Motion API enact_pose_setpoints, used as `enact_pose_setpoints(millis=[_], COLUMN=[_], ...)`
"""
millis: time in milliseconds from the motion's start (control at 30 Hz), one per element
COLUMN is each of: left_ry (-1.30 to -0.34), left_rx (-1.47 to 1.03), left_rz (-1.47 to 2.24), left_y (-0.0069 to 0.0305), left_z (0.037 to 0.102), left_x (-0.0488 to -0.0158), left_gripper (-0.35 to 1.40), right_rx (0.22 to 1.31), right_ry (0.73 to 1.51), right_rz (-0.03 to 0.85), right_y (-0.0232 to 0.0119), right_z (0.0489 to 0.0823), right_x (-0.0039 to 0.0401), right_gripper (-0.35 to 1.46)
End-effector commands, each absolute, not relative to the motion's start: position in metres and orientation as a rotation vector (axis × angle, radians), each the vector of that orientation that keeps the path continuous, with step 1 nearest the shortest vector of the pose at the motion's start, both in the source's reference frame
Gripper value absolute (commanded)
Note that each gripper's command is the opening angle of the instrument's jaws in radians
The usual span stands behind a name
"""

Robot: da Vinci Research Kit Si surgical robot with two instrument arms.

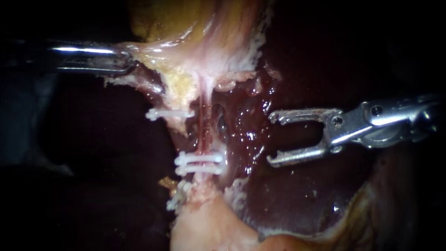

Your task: Going back second clip right tube

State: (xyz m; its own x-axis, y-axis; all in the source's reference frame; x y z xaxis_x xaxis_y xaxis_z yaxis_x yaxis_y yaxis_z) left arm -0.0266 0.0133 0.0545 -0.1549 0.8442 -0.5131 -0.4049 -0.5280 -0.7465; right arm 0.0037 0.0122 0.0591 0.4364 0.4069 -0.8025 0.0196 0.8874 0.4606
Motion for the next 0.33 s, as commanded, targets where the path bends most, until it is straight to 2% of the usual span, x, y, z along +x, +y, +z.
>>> enact_pose_setpoints(millis=[33,333], left_ry=[-0.562,-0.568], left_rx=[-1.214,-1.214], left_rz=[1.810,1.810], left_y=[0.0133,0.0135], left_z=[0.0546,0.0542], left_x=[-0.0265,-0.0262], left_gripper=[-0.35,-0.35], right_rx=[0.438,0.445], right_ry=[1.101,1.106], right_rz=[0.251,0.240], right_y=[0.0122,0.0122], right_z=[0.0591,0.0591], right_x=[0.0037,0.0037], right_gripper=[0.50,0.50])
